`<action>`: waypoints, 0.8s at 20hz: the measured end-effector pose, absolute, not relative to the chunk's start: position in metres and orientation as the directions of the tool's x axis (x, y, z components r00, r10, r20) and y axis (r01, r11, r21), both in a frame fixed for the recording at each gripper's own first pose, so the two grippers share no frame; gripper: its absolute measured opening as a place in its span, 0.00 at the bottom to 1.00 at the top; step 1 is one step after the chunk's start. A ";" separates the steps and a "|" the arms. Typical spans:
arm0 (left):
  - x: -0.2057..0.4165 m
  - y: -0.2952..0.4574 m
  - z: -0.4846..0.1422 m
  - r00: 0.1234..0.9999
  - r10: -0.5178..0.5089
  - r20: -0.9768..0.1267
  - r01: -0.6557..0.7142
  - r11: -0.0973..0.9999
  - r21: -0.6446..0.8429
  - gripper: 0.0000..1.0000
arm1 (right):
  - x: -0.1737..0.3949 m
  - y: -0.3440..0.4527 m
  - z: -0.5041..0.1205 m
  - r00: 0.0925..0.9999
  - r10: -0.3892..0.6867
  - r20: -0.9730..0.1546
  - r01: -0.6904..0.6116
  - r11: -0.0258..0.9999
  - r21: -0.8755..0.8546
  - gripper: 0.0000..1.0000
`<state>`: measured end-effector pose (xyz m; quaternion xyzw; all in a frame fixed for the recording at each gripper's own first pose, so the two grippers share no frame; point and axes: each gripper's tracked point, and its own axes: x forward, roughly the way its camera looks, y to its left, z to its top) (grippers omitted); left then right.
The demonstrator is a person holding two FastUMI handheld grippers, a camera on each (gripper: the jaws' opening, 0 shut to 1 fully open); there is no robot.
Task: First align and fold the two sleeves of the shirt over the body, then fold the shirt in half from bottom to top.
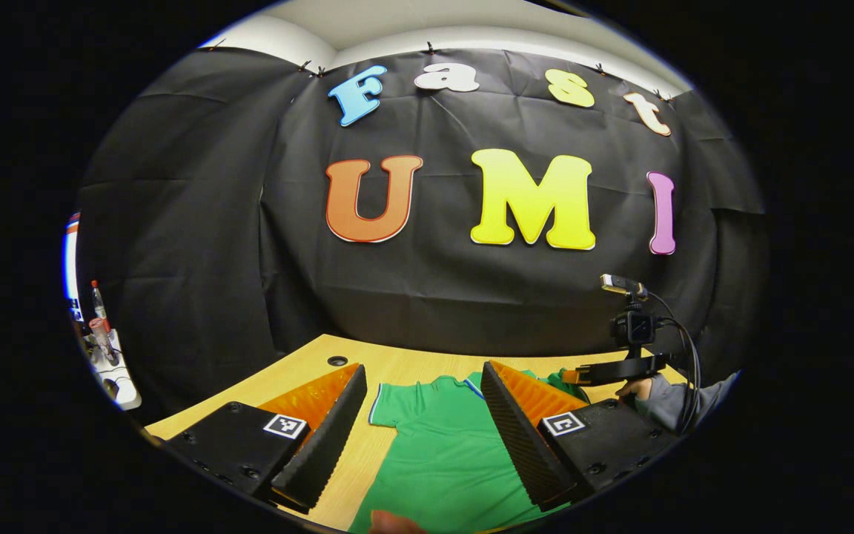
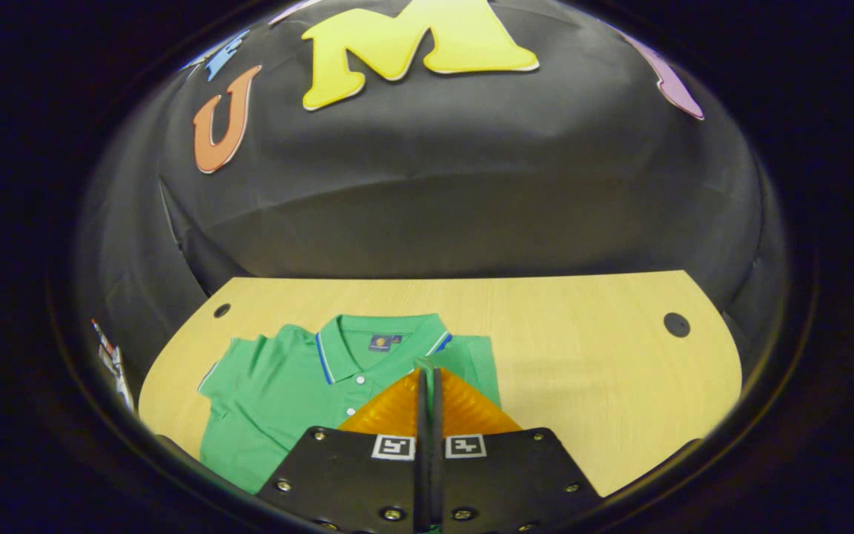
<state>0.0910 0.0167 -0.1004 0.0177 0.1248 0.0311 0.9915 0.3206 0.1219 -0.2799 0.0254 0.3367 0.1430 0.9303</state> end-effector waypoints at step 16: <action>0.116 0.044 -0.118 0.959 0.108 -0.261 -0.095 0.993 0.064 1.00 | 0.304 0.124 -0.292 0.736 0.288 -0.613 -0.291 0.952 0.098 0.98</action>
